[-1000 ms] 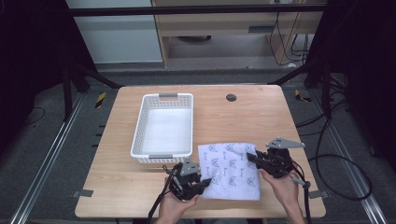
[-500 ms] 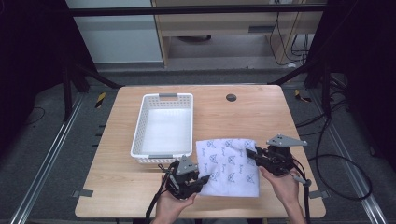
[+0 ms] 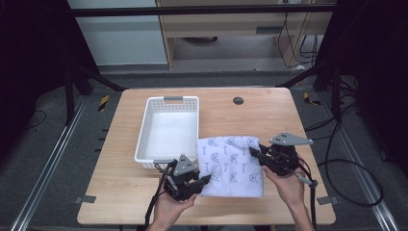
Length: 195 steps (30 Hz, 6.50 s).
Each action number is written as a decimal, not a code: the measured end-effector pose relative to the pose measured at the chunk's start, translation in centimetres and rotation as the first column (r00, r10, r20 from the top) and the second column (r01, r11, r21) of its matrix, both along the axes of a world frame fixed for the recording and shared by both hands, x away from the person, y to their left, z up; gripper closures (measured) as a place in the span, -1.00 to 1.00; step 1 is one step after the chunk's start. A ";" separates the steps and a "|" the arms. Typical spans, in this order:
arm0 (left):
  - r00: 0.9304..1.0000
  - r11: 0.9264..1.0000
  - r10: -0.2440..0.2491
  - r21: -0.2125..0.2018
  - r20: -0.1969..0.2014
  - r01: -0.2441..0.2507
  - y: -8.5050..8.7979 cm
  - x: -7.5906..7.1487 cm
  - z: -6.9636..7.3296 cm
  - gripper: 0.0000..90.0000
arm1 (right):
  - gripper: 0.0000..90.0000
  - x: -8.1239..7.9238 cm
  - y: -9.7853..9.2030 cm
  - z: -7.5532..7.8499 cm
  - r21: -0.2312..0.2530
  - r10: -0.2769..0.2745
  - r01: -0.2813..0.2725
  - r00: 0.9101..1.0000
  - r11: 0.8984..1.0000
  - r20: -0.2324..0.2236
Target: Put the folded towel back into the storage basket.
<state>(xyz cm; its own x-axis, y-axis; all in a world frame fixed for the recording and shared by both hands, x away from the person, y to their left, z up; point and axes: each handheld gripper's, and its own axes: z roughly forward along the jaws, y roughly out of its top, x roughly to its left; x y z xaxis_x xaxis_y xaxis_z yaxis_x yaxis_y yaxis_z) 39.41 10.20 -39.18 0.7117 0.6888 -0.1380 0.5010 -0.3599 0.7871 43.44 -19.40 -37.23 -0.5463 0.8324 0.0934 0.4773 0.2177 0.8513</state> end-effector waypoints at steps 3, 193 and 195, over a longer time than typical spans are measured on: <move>1.000 1.000 0.007 0.004 0.008 -0.008 0.3 0.1 0.4 0.60 | 0.62 0.3 0.4 0.4 0.002 0.002 -0.002 1.000 1.000 0.005; 0.913 0.903 0.405 0.128 0.058 -0.409 14.7 11.9 -1.7 0.30 | 0.12 16.0 19.2 -4.5 -0.115 0.050 -0.047 0.999 0.992 0.021; 0.910 0.904 0.408 0.103 0.078 -0.414 14.7 11.5 -1.2 0.26 | 0.07 15.8 18.9 -4.0 -0.100 0.051 -0.047 0.998 0.994 0.035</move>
